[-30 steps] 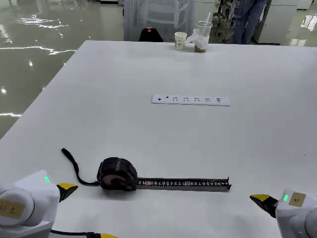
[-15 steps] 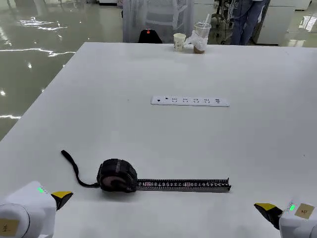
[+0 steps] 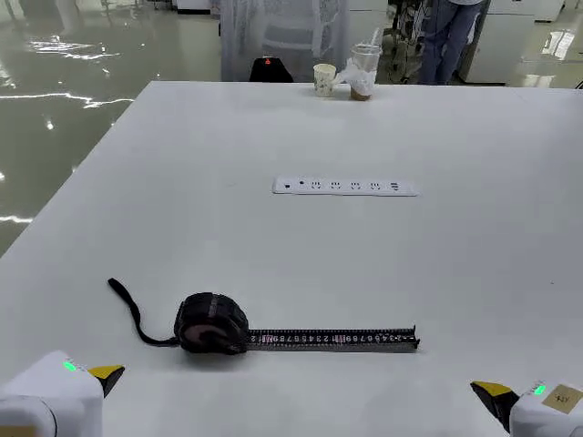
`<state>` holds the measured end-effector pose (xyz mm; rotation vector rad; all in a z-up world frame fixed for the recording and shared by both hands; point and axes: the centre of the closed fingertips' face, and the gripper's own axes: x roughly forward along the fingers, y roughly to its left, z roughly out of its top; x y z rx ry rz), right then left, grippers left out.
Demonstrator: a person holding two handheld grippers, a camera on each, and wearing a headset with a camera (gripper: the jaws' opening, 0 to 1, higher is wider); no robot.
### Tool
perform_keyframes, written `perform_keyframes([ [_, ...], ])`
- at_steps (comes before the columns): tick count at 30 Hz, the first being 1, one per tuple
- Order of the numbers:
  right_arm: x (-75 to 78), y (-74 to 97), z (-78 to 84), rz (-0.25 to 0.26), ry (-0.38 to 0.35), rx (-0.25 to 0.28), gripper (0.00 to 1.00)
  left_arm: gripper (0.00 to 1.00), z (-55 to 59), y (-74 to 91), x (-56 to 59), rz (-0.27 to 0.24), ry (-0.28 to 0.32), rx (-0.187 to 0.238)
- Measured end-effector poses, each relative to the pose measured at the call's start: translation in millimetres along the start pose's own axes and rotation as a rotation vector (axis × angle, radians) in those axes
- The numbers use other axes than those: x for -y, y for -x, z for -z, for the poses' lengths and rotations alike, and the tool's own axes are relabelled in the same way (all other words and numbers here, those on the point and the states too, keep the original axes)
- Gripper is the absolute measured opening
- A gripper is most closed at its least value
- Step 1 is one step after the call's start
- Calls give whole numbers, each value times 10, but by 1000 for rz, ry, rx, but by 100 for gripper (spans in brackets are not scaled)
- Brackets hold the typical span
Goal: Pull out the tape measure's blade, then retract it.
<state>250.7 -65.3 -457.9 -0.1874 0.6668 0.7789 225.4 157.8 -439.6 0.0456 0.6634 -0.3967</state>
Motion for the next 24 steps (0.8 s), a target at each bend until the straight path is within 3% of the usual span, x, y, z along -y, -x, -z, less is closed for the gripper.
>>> perform_keyframes([
  [5, 2, 32, -39, 40, -25, 21, 99, 99, 21, 16, 63, -12, 17, -4],
  [9, -40, 61, -80, 37, -61, 41, 99, 99, 21, 33, 88, -23, 43, 2],
  [24, -108, 128, -160, 66, -80, 58, 99, 99, 45, 94, 164, -78, 98, 0],
])
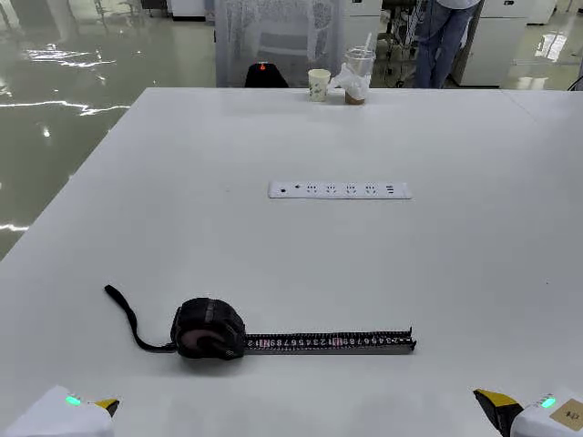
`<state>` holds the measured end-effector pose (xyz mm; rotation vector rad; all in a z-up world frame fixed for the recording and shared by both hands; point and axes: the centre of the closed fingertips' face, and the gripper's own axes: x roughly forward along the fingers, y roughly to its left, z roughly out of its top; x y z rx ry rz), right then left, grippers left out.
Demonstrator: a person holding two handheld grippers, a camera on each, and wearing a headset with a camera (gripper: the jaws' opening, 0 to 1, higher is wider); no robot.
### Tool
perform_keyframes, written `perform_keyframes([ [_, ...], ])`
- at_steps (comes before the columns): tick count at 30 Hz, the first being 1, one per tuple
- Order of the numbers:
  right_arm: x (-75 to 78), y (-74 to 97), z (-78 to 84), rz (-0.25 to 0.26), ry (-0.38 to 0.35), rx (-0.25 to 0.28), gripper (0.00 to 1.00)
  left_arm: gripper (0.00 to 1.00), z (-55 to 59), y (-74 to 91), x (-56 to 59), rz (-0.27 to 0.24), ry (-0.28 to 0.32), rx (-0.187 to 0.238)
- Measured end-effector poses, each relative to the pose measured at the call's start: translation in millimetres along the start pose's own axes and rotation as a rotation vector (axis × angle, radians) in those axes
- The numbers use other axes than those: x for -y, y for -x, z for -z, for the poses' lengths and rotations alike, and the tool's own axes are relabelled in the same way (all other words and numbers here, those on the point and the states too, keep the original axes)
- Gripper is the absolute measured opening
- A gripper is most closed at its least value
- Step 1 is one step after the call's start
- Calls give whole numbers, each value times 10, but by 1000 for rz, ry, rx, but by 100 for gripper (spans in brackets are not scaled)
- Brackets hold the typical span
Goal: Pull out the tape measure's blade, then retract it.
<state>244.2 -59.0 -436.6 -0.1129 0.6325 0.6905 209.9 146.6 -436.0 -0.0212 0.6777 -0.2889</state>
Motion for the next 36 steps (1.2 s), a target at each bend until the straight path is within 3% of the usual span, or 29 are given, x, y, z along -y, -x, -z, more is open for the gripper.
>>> perform_keyframes([
  [6, -19, 17, -10, 27, -16, 2, 99, 99, 0, 11, 3, -9, -3, 2],
  [20, -56, 51, -53, 39, -32, 16, 99, 99, -55, 63, -29, -30, 9, 18],
  [36, -104, 50, -84, 15, -25, 30, 99, 99, -98, 64, 2, -28, -16, 28],
])
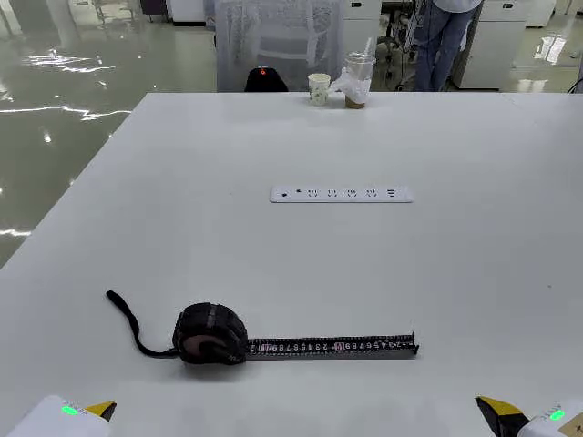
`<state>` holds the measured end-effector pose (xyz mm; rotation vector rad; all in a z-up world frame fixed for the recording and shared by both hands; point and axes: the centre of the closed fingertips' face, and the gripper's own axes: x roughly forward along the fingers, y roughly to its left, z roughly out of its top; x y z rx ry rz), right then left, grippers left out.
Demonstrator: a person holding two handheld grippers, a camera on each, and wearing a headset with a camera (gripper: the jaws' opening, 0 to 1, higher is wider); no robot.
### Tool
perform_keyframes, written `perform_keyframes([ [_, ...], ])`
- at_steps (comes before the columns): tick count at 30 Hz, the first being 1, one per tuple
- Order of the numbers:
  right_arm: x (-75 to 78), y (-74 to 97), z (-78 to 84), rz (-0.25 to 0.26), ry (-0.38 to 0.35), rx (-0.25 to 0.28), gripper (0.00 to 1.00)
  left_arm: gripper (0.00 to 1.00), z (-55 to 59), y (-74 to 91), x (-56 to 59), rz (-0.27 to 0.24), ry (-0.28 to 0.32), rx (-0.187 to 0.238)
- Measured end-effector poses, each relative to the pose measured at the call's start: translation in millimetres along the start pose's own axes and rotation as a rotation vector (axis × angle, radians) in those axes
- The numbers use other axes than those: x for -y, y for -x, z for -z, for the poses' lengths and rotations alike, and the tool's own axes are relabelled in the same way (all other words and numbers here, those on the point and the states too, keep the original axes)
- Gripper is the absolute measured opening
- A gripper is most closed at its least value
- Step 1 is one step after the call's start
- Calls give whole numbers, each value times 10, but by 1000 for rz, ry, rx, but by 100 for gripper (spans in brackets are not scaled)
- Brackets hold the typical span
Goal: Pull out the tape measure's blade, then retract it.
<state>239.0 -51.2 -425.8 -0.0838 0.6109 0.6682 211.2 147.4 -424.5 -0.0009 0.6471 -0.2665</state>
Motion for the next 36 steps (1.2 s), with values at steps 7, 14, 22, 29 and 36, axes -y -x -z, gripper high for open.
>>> perform_keyframes([
  [7, -23, 2, -7, -11, 4, 0, 99, 99, 4, -13, 9, 2, -8, -5],
  [14, -9, 14, -8, -13, 0, 2, 99, 99, -14, -23, 16, 2, -10, 0],
  [22, -31, 15, -8, -34, 2, 2, 99, 99, -23, -50, 18, 1, -19, -11],
  [29, -53, 4, 14, -52, 16, -11, 99, 99, -60, -77, 15, -1, -19, -13],
  [36, -75, -12, 36, -81, 43, -31, 99, 99, -108, -87, -18, -10, -6, -6],
])
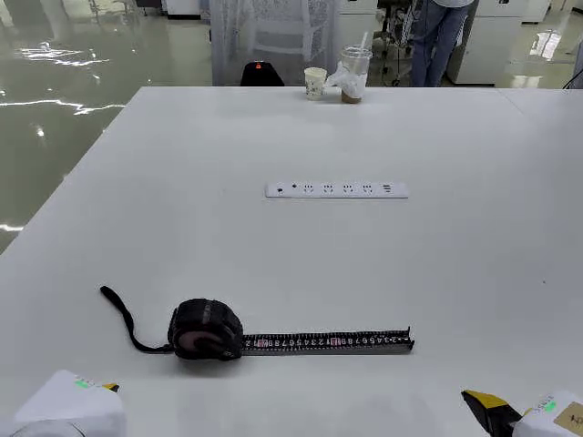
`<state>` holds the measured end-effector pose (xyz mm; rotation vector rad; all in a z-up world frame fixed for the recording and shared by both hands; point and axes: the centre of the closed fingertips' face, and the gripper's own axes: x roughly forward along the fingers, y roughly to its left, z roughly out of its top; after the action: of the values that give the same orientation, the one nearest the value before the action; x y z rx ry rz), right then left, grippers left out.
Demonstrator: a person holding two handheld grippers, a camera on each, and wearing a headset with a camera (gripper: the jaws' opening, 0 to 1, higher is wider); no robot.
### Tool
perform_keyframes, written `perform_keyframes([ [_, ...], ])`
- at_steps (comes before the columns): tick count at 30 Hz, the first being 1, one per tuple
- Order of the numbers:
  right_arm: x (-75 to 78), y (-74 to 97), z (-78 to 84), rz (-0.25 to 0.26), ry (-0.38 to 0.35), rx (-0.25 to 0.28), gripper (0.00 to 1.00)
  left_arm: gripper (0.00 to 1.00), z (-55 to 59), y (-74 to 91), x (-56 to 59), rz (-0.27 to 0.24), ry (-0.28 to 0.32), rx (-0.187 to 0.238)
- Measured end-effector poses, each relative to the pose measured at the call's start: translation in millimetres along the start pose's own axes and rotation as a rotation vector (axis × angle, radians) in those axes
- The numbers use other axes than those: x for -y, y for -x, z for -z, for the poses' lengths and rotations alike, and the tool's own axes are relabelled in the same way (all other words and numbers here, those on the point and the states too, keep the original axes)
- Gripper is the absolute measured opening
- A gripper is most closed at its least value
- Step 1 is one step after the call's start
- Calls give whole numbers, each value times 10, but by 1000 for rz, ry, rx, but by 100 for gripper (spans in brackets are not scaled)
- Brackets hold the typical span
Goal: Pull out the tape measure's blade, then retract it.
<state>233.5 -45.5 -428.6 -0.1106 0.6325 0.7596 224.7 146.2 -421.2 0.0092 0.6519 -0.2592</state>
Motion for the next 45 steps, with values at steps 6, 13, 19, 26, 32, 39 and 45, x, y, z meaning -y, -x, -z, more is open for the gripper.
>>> perform_keyframes([
  [6, -1, -19, -14, -27, 17, -6, 99, 99, -19, -21, -30, -7, 13, 1],
  [13, 18, -38, -12, -53, 31, -15, 99, 99, -66, -66, -79, -19, 21, 4],
  [19, 57, -52, -9, -69, 50, -28, 99, 99, -91, -121, -111, -26, 24, 2],
  [26, 116, -63, 25, -86, 76, -47, 96, 99, -129, -201, -145, -32, 44, 2],
  [32, 191, -93, 0, -101, 107, -51, 97, 99, -175, -282, -163, -34, 37, -1],
  [39, 266, -131, 12, -137, 157, -76, 96, 99, -227, -380, -173, -37, 39, 1],
  [45, 334, -162, -14, -160, 191, -83, 94, 99, -272, -459, -192, -40, 51, 5],
])
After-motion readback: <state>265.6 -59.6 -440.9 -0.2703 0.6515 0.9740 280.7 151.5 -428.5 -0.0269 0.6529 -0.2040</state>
